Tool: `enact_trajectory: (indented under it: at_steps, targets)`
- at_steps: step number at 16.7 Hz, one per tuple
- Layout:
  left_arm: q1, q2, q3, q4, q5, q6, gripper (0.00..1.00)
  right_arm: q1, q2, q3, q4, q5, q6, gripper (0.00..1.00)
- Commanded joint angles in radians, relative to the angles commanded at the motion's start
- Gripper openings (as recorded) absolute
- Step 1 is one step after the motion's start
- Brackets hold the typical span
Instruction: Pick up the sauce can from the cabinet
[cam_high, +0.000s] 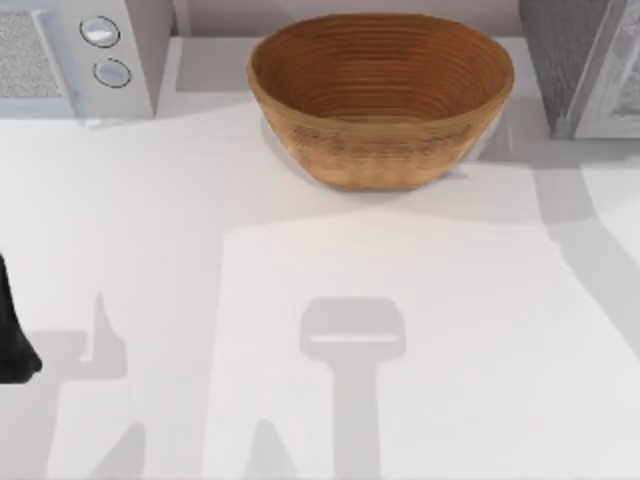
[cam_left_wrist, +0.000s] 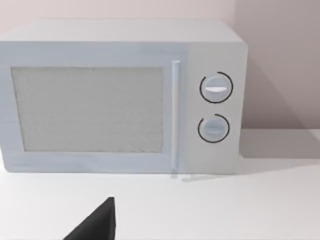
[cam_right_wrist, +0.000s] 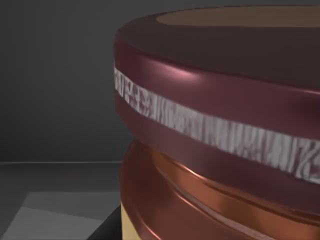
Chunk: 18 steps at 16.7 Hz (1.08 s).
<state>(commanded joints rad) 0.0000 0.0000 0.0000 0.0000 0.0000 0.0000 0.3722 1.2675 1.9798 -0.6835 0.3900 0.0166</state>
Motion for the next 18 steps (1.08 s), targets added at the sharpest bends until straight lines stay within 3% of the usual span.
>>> enact_trajectory:
  at_steps: [5,14,18]
  targets:
    - [0.000,0.000,0.000,0.000,0.000,0.000,1.00,-0.070,-0.234,-0.367,0.127,-0.072,-0.002,0.00]
    - [0.000,0.000,0.000,0.000,0.000,0.000,1.00,-0.250,-0.846,-1.444,0.453,-0.258,-0.010,0.00]
    - [0.000,0.000,0.000,0.000,0.000,0.000,1.00,-0.322,-1.094,-1.784,0.588,-0.335,-0.014,0.00]
